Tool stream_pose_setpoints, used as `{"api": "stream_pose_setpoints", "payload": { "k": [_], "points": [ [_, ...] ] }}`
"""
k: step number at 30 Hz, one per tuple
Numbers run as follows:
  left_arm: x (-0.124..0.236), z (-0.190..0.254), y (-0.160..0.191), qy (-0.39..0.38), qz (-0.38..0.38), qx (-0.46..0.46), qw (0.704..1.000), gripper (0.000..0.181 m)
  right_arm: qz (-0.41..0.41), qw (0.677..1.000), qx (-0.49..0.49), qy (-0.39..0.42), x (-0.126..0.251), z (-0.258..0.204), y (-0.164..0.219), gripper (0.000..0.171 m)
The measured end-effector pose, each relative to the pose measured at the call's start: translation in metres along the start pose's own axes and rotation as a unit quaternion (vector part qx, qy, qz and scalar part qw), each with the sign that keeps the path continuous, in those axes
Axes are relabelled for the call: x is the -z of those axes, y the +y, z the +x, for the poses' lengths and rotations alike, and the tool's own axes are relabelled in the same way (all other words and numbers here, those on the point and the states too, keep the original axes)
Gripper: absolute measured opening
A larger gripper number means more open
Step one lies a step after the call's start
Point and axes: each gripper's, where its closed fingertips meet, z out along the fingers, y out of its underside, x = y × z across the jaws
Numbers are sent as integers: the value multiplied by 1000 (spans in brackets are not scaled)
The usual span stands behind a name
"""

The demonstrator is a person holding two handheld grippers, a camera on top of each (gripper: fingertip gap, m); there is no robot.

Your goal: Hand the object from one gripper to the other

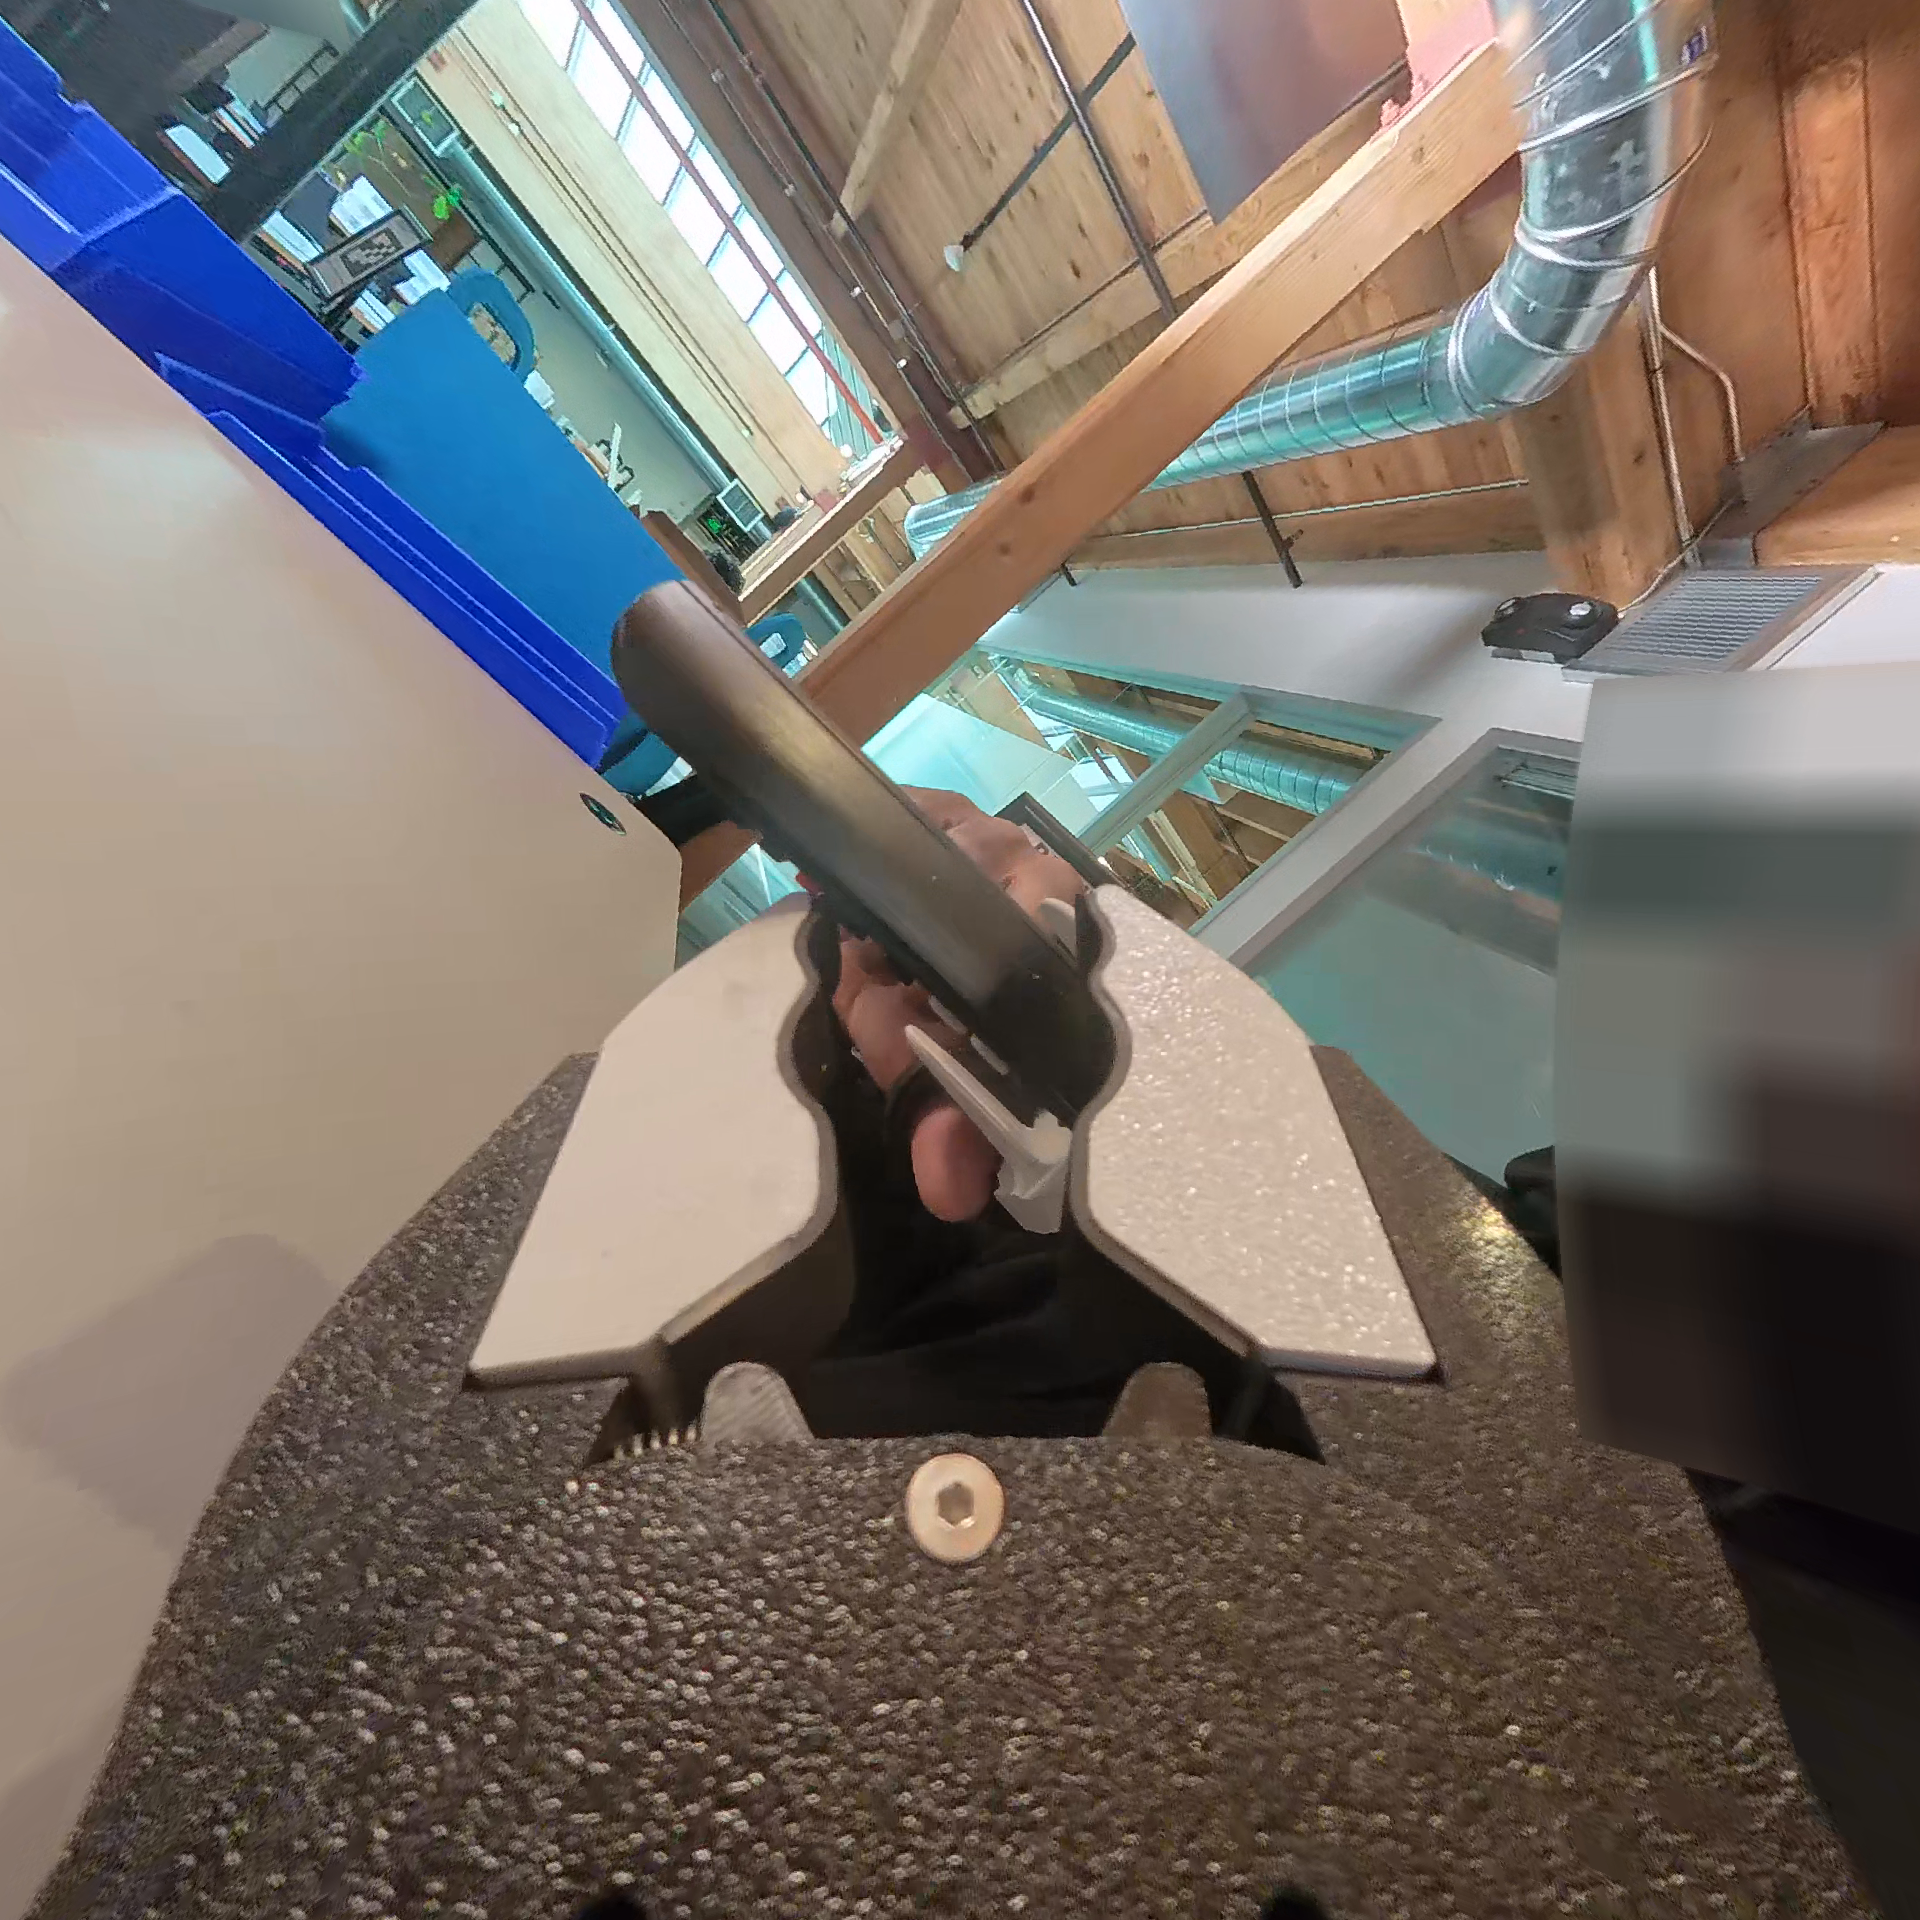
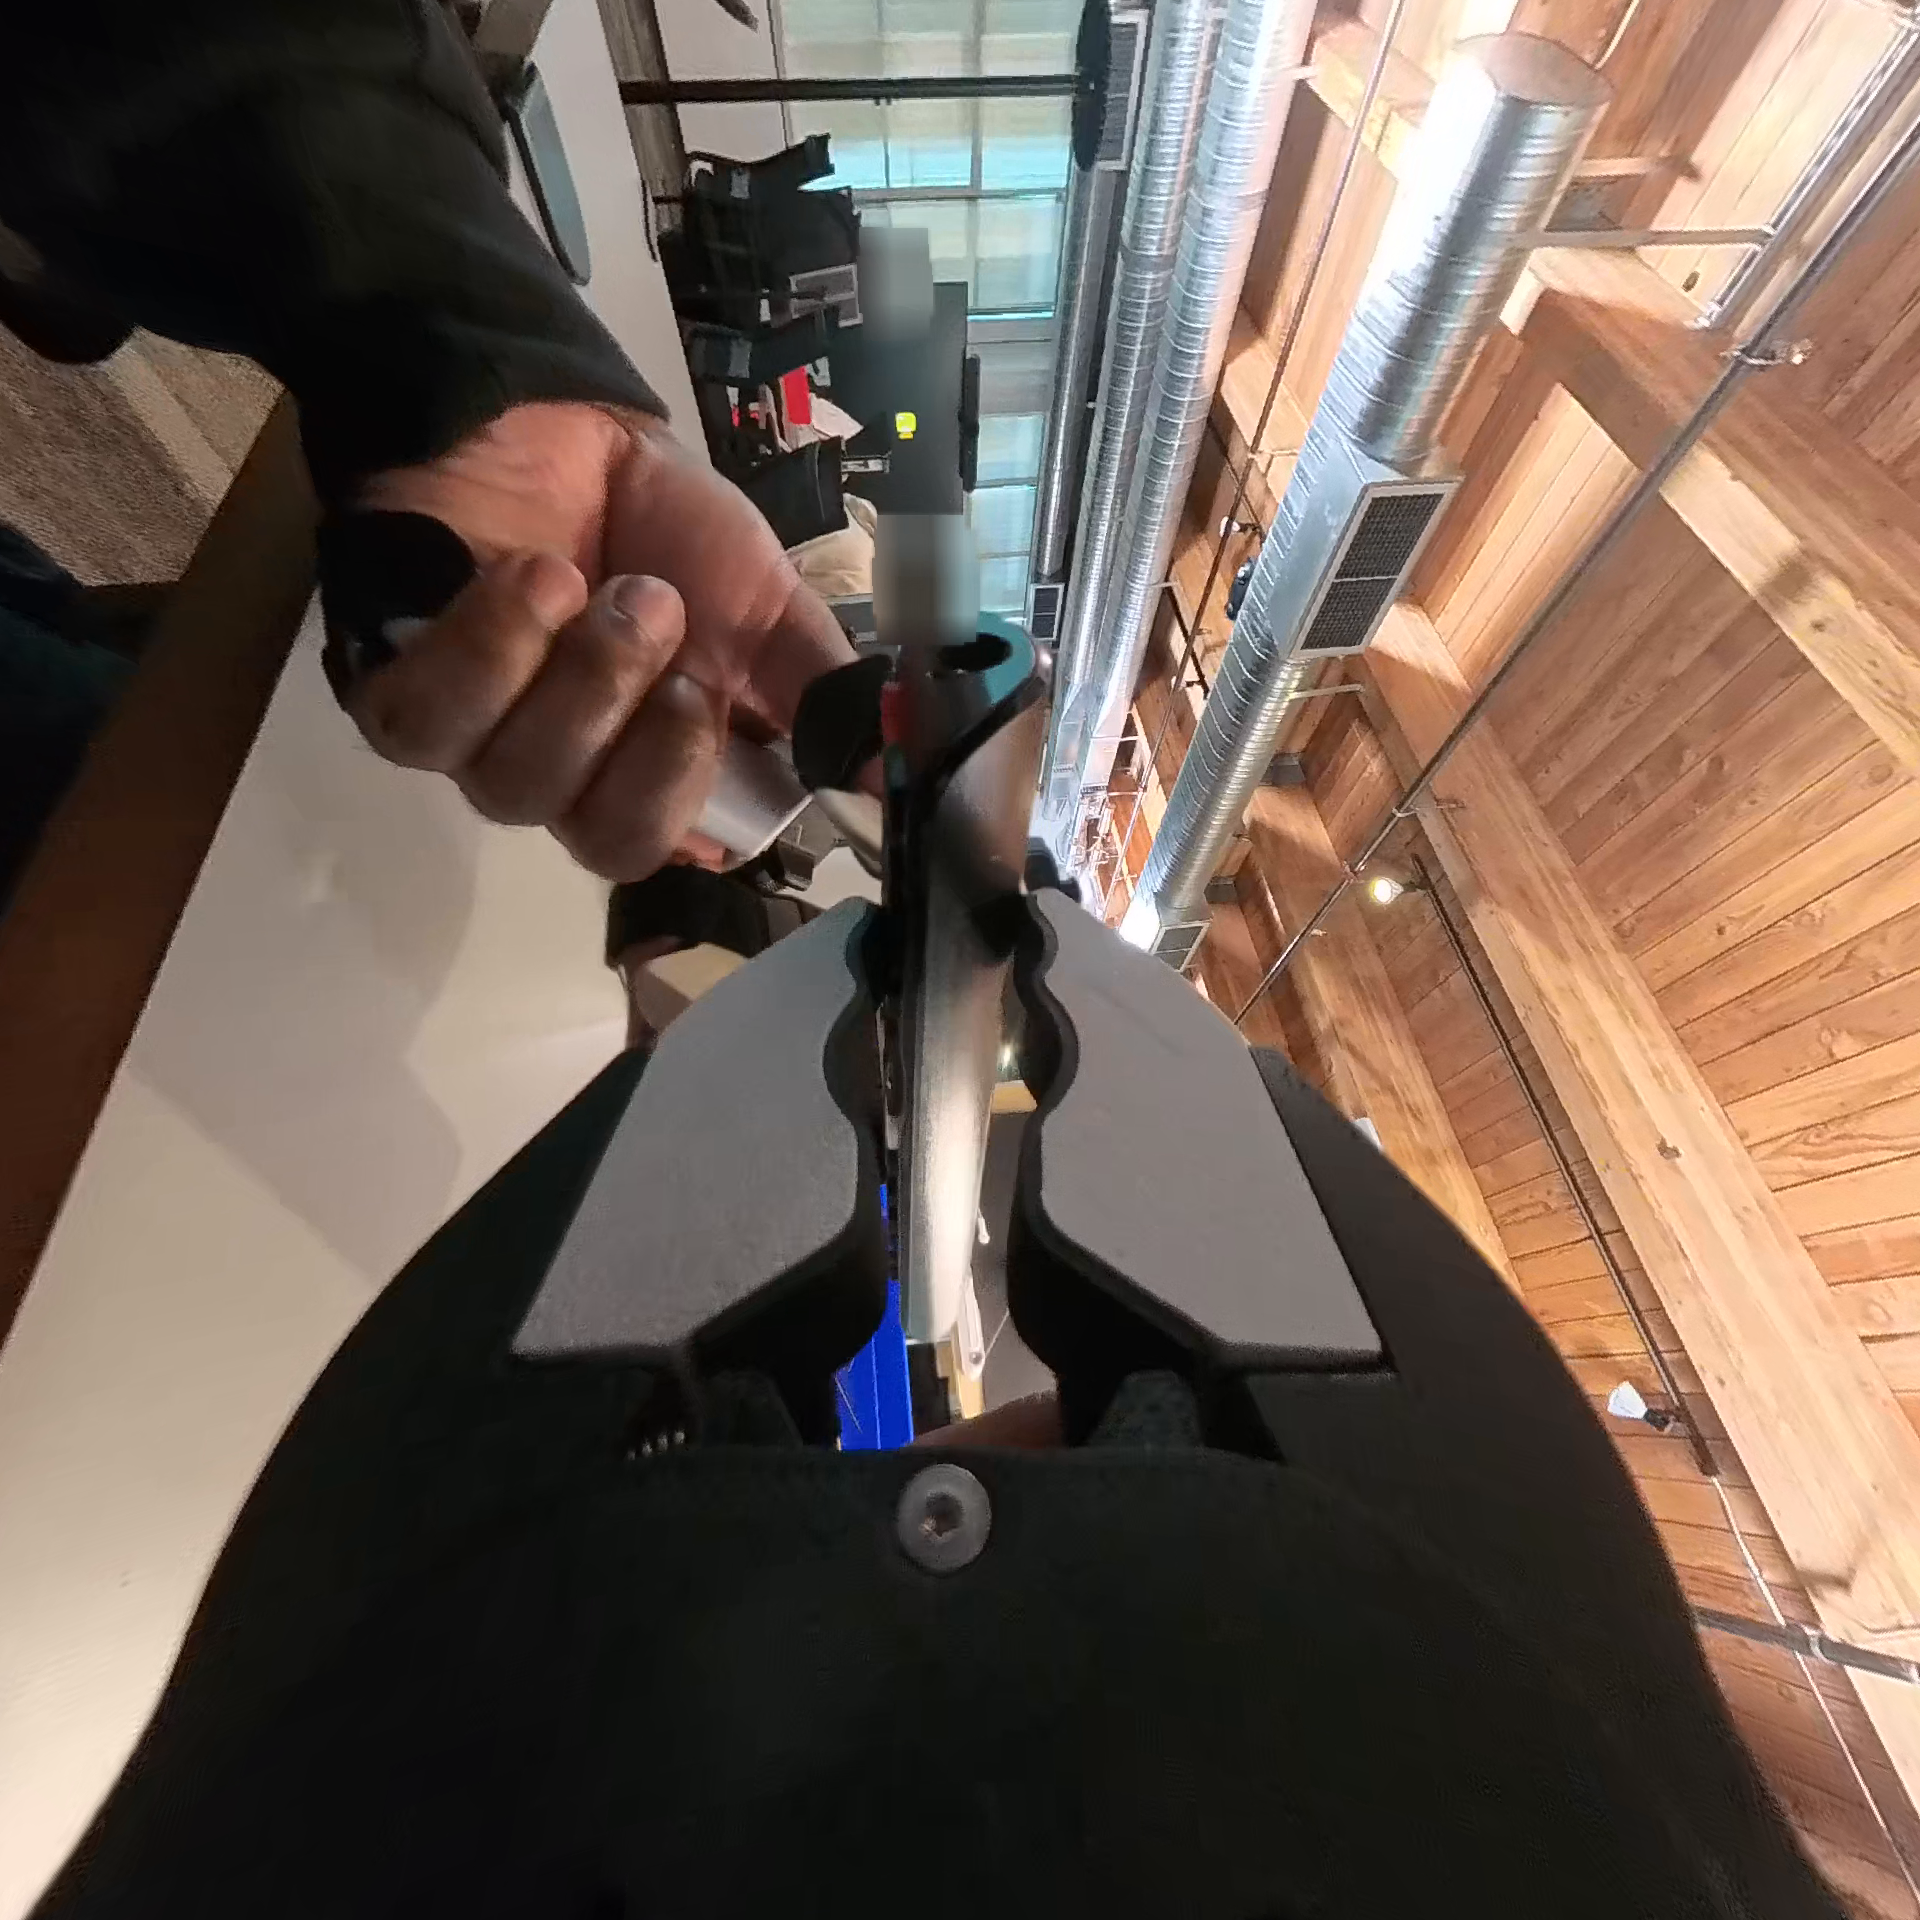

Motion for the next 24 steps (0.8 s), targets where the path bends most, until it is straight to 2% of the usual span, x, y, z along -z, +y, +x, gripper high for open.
{"api": "stream_pose_setpoints", "payload": {
  "k": [4,9,13,16,18,22,24],
  "points": [
    [1,-1,3,-2,-14,-14,1000,43,8,1000,2,-8,0,-3,-2,22],
    [-4,6,15,33,-44,-23,998,55,16,999,19,-22,4,-1,-9,23],
    [-9,26,23,91,-45,-22,995,58,41,996,71,-42,9,3,-23,23],
    [-7,40,39,119,-53,-17,991,59,78,985,130,-81,17,-10,-40,23],
    [-3,47,46,131,-45,-15,990,57,109,975,165,-102,21,-21,-51,22],
    [0,36,46,93,-32,-22,995,33,142,960,214,-116,21,-36,-54,22],
    [4,31,38,82,-10,-22,996,32,139,961,211,-112,17,-38,-48,22]
  ]
}}
